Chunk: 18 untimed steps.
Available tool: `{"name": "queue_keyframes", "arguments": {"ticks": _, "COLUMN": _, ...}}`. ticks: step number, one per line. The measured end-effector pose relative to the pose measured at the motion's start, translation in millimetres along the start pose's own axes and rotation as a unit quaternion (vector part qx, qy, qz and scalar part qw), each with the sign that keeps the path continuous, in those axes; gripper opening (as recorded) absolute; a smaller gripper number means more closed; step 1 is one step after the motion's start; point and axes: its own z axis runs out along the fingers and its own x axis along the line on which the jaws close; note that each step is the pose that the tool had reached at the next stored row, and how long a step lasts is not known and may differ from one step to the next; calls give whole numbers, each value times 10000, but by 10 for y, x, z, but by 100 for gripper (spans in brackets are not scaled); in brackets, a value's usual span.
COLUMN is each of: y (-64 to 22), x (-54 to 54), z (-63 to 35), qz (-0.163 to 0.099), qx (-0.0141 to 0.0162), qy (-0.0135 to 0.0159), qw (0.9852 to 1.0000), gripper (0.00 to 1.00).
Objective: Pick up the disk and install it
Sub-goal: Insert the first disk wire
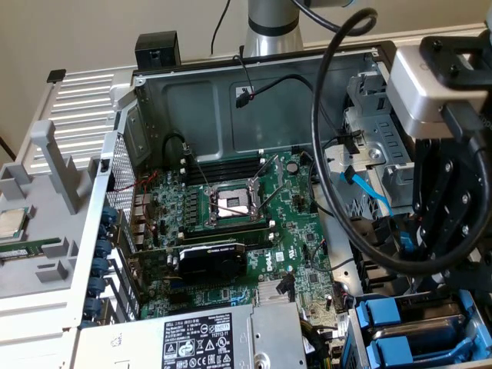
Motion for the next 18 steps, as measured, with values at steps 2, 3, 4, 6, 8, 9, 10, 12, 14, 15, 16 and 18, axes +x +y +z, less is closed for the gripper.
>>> {"name": "queue_keyframes", "arguments": {"ticks": 2, "y": -1, "x": 11, "z": 0, "qz": 1, "qx": 0, "qy": 0, "qw": 10000, "gripper": 17}}
{"name": "queue_keyframes", "arguments": {"ticks": 3, "y": -1, "x": 12, "z": -1, "qz": 1, "qx": 1, "qy": 1, "qw": 10000, "gripper": 17}}
{"name": "queue_keyframes", "arguments": {"ticks": 4, "y": -1, "x": 18, "z": -1, "qz": 1, "qx": 1, "qy": -1, "qw": 10000, "gripper": 17}}
{"name": "queue_keyframes", "arguments": {"ticks": 6, "y": -3, "x": 33, "z": -1, "qz": 0, "qx": 1, "qy": -9, "qw": 10000, "gripper": 17}}
{"name": "queue_keyframes", "arguments": {"ticks": 8, "y": -4, "x": 43, "z": -1, "qz": 0, "qx": 7, "qy": -10, "qw": 10000, "gripper": 17}}
{"name": "queue_keyframes", "arguments": {"ticks": 9, "y": -6, "x": 50, "z": -1, "qz": -1, "qx": 7, "qy": -10, "qw": 10000, "gripper": 17}}
{"name": "queue_keyframes", "arguments": {"ticks": 10, "y": -7, "x": 55, "z": -1, "qz": -1, "qx": 12, "qy": -11, "qw": 10000, "gripper": 17}}
{"name": "queue_keyframes", "arguments": {"ticks": 12, "y": -7, "x": 55, "z": -2, "qz": -1, "qx": 15, "qy": -12, "qw": 10000, "gripper": 17}}
{"name": "queue_keyframes", "arguments": {"ticks": 14, "y": -7, "x": 56, "z": -1, "qz": -1, "qx": 15, "qy": -12, "qw": 10000, "gripper": 17}}
{"name": "queue_keyframes", "arguments": {"ticks": 15, "y": -7, "x": 56, "z": -1, "qz": -1, "qx": 15, "qy": -12, "qw": 10000, "gripper": 17}}
{"name": "queue_keyframes", "arguments": {"ticks": 16, "y": -7, "x": 56, "z": 0, "qz": -1, "qx": 15, "qy": -12, "qw": 10000, "gripper": 17}}
{"name": "queue_keyframes", "arguments": {"ticks": 18, "y": -7, "x": 56, "z": 4, "qz": 0, "qx": 35, "qy": -11, "qw": 10000, "gripper": 17}}
